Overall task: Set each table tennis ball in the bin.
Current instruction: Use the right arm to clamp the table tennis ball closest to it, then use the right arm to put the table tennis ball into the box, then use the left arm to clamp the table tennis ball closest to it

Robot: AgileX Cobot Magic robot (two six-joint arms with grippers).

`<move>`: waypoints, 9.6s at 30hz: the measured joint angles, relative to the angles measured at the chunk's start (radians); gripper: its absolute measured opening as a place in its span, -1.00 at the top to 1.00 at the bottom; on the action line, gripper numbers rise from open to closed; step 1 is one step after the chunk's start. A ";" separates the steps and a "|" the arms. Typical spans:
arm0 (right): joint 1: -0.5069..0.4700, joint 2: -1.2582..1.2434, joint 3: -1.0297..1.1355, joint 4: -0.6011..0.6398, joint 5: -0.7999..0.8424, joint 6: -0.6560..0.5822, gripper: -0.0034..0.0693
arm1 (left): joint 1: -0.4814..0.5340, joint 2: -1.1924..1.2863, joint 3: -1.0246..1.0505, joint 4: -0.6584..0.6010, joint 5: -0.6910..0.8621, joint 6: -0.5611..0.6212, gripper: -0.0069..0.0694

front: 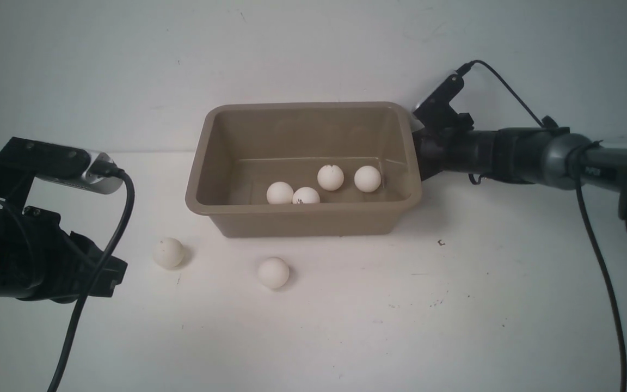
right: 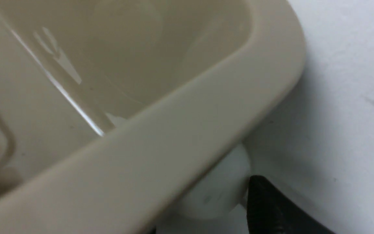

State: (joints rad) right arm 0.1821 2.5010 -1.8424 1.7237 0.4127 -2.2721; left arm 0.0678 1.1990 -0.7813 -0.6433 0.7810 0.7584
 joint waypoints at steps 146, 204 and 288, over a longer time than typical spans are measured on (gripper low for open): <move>0.021 -0.082 0.105 -0.265 -0.020 0.235 -0.15 | 0.000 0.000 -0.001 0.000 0.050 0.004 0.74; -0.087 -0.206 0.051 -0.773 0.130 0.764 -0.05 | 0.000 0.000 -0.001 0.000 0.050 0.004 0.74; -0.055 -1.049 0.053 -1.253 0.781 1.647 -0.37 | -0.416 0.630 -0.307 0.183 -0.341 -0.224 -0.12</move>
State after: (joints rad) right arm 0.1272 1.4525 -1.7890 0.4706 1.1942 -0.6255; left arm -0.3485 1.8286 -1.0886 -0.4600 0.4401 0.5346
